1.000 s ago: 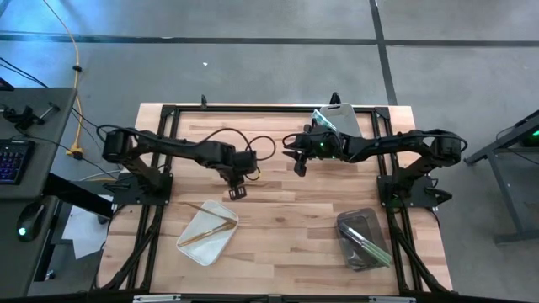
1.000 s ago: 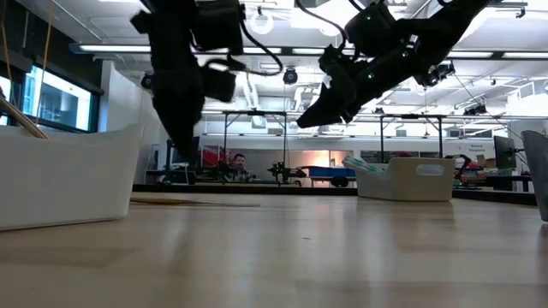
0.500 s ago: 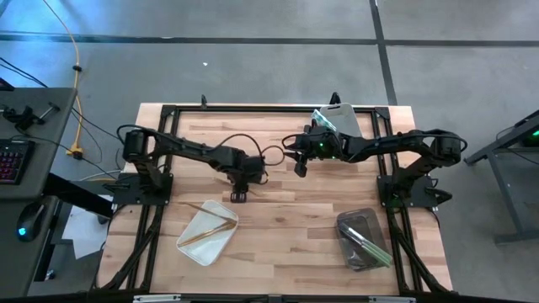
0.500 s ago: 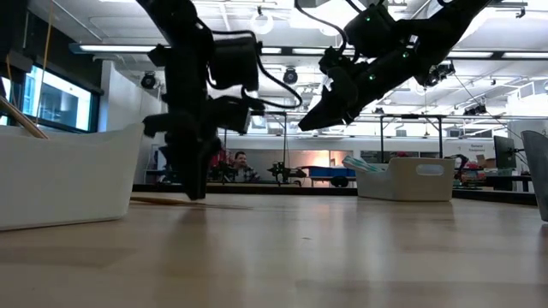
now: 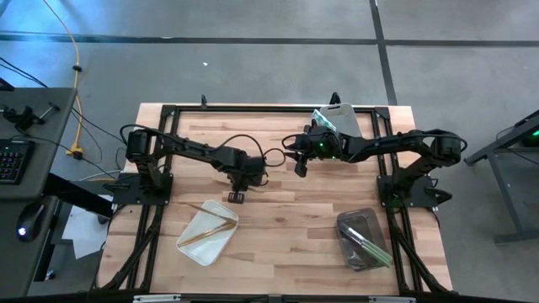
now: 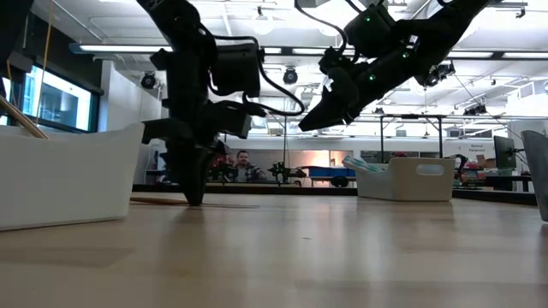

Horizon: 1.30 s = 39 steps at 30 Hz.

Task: Sort silverware by color (type)
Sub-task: Put the gold table knife into the white bin

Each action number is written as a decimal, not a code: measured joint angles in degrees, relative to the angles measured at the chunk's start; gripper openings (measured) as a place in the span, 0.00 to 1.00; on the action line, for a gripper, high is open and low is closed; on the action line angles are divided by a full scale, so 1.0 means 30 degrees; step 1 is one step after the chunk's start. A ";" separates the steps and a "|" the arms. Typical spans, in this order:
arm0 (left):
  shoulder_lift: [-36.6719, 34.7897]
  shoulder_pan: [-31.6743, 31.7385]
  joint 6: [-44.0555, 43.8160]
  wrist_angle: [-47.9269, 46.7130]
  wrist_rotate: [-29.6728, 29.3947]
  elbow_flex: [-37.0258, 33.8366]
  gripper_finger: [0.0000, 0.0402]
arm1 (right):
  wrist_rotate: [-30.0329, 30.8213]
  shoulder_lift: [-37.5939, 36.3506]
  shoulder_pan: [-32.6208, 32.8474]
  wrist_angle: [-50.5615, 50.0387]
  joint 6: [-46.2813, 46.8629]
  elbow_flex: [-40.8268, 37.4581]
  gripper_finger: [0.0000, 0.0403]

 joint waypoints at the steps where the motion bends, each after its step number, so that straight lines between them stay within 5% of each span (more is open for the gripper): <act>1: 0.0011 0.0094 0.0084 0.0022 0.0076 0.0000 0.05 | 0.0004 0.0000 0.0000 0.0000 0.0000 0.0000 0.21; 16: -0.0776 0.0437 -0.0391 -0.0670 0.0017 0.0508 0.00 | 0.0004 0.0000 0.0000 -0.0015 -0.0014 0.0000 0.21; 26: -0.1158 0.0582 -0.1726 -0.3855 0.0405 0.2113 0.00 | 0.0004 0.0000 0.0007 -0.0015 0.0014 0.0000 0.21; 39: -0.1166 0.0779 -0.3391 -0.0790 0.1032 0.0895 0.00 | 0.0004 0.0000 0.0007 -0.0029 0.0008 0.0000 0.21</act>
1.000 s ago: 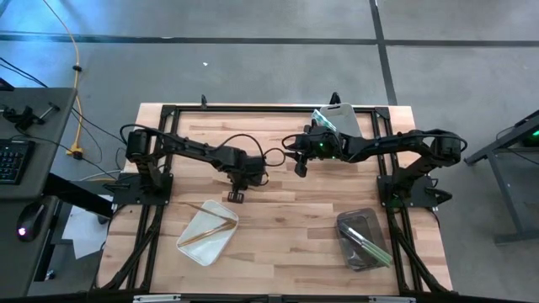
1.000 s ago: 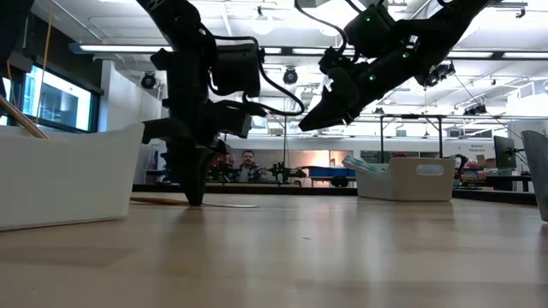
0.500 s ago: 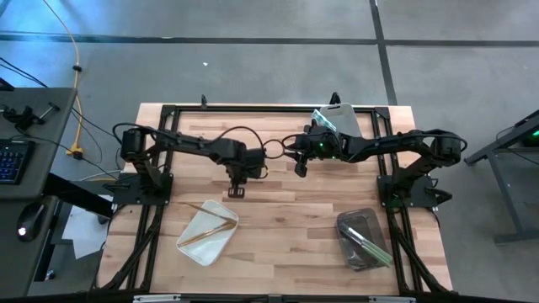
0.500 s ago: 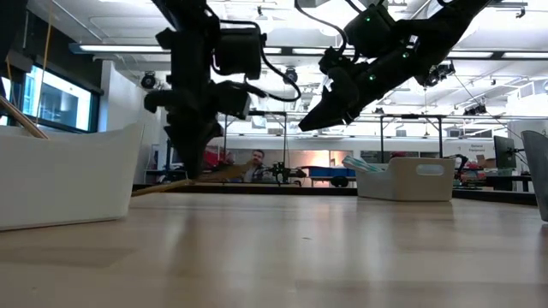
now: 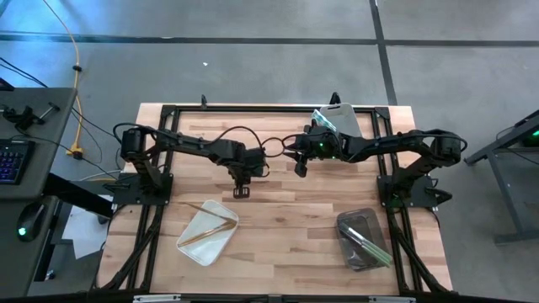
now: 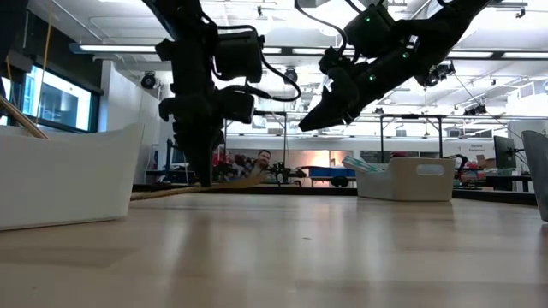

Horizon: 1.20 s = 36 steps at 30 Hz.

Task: Sort silverware by color (type)
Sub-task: Put the gold table knife into the white bin

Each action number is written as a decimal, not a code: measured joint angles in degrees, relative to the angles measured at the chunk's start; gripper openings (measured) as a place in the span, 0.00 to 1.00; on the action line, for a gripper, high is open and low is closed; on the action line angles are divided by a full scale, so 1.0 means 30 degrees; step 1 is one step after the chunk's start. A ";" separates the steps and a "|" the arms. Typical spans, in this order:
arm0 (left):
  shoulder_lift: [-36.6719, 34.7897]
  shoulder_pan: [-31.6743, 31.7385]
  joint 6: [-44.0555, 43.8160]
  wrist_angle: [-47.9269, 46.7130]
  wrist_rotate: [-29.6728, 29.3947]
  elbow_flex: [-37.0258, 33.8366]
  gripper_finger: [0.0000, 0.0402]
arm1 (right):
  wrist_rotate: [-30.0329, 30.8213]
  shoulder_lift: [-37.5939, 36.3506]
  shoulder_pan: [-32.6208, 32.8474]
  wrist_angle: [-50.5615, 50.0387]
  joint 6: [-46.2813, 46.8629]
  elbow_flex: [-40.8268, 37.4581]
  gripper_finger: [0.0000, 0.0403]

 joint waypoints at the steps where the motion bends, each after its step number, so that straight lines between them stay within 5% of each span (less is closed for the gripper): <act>1: 0.0000 0.0000 -0.0174 0.0198 0.0000 -0.0114 0.00 | 0.0000 0.0000 0.0007 0.0000 0.0000 0.0000 0.21; 6: 0.0000 0.0000 -0.0507 0.1341 0.0036 -0.0632 0.00 | -0.0277 0.0000 0.0006 -0.0007 0.0034 0.0000 0.21; 13: 0.0000 -0.0007 -0.0770 0.2457 0.0028 -0.1150 0.00 | -0.4006 0.1363 0.0144 0.0894 0.2336 0.0000 0.21; 25: -0.0483 -0.0325 -0.0785 0.0829 -0.1178 -0.1179 0.11 | -0.3188 0.5708 0.2338 0.4594 0.3285 -0.0007 0.41; 36: -0.0485 -0.0875 -0.0948 0.3779 -0.1177 -0.2928 0.29 | -0.2514 0.5712 0.2716 0.5323 0.3141 0.0000 0.39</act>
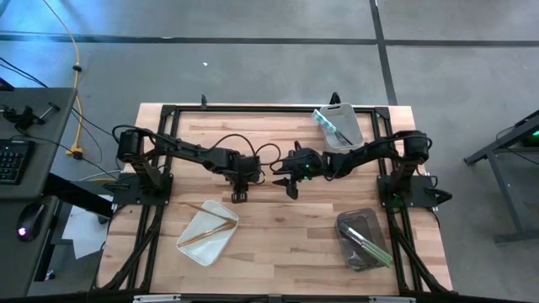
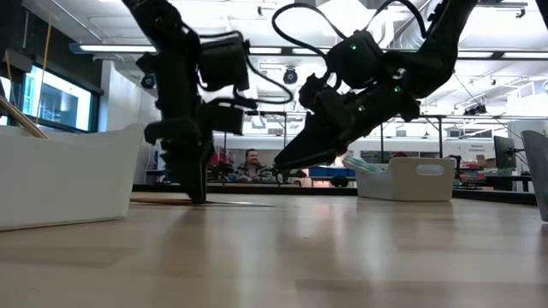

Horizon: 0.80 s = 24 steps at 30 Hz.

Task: Sort silverware by color (type)
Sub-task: Put the gold table knife into the white bin

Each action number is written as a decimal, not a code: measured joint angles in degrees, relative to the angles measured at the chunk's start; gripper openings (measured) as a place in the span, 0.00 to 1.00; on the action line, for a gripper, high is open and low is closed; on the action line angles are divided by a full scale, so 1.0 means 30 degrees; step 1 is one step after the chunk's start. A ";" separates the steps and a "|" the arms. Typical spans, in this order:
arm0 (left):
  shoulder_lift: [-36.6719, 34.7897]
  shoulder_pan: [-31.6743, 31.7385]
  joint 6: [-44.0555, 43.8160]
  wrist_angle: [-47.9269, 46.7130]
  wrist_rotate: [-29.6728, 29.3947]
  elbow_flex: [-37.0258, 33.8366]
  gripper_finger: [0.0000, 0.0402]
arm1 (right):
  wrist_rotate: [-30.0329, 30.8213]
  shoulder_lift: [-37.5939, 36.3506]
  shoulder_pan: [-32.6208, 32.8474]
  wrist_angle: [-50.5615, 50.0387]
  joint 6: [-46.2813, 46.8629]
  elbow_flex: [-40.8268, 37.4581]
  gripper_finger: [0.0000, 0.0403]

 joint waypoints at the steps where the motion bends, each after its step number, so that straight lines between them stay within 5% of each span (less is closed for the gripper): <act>1: 0.0083 0.0013 -0.0222 0.0164 -0.0029 -0.0191 0.29 | 0.0000 0.0000 0.0026 0.0056 -0.0075 0.0000 0.39; 12: 0.0040 0.0331 -0.0056 0.0801 0.0029 -0.1143 0.02 | 0.0118 0.0000 0.0033 0.0520 -0.0331 0.0000 0.34; 24: 0.0165 0.3387 -0.1332 0.1749 0.6400 -0.1224 0.00 | 0.4325 0.0000 0.2085 0.0113 -0.4456 0.0000 0.34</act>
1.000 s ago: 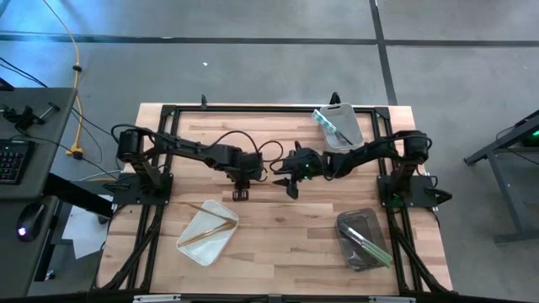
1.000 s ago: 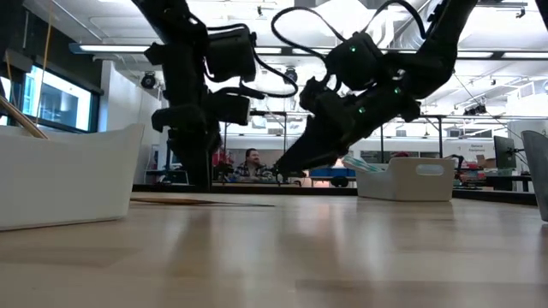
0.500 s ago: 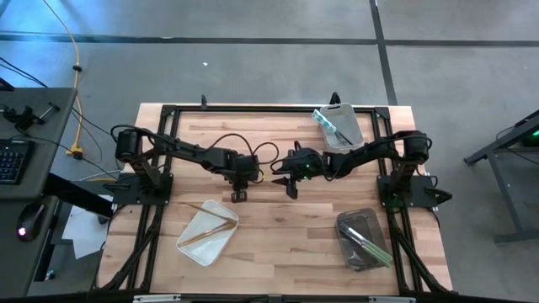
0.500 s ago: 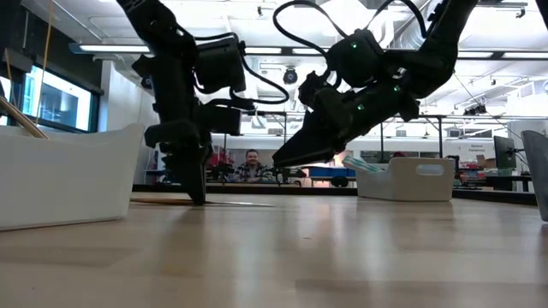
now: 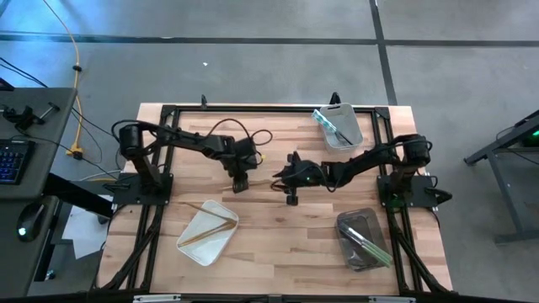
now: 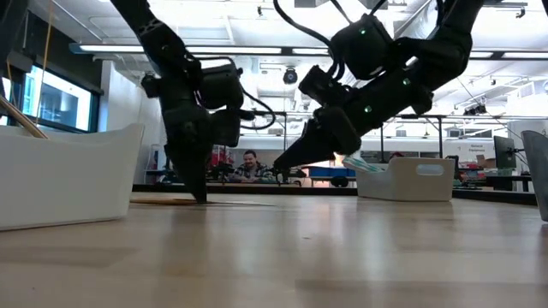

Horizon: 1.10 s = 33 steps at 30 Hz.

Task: Sort silverware by color (type)
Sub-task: Put the gold table knife into the white bin

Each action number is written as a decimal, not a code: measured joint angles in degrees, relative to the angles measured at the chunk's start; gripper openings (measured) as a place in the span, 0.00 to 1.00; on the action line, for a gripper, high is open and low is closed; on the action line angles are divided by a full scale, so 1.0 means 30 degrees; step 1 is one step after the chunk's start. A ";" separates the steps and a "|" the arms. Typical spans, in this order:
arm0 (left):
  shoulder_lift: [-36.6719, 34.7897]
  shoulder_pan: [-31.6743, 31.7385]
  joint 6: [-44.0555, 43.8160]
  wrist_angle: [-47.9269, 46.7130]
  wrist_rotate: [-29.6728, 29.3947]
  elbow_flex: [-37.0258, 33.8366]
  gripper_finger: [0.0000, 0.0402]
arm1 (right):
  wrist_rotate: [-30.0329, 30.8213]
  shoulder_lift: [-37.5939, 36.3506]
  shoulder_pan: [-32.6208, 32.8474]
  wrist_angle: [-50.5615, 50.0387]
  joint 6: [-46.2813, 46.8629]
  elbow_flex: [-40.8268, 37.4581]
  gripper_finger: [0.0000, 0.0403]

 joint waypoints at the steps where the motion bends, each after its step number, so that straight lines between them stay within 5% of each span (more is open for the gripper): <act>1: 0.0034 0.0239 -0.0020 0.0140 0.0505 -0.0013 0.00 | 0.0529 0.0000 0.0149 -0.0116 -0.0516 0.0000 0.34; 9: 0.0072 0.1476 -0.0222 0.0825 0.2645 -0.0043 0.01 | 0.1935 0.0000 0.0432 -0.0447 -0.3202 0.0000 0.34; 16: 0.0050 0.1410 -0.0010 0.0892 0.2621 -0.0028 0.00 | 0.0161 0.0167 -0.0262 -0.3317 -0.0975 0.1567 0.34; 22: -0.0042 0.0803 0.0479 0.0865 0.0421 0.0005 0.00 | -0.1821 0.1674 -0.1355 -0.5949 0.1051 0.4061 0.34; 33: -0.0122 -0.0941 0.1685 0.0772 -0.3270 0.0059 0.00 | -0.2001 0.3478 -0.2025 -0.5960 0.1703 0.4852 0.34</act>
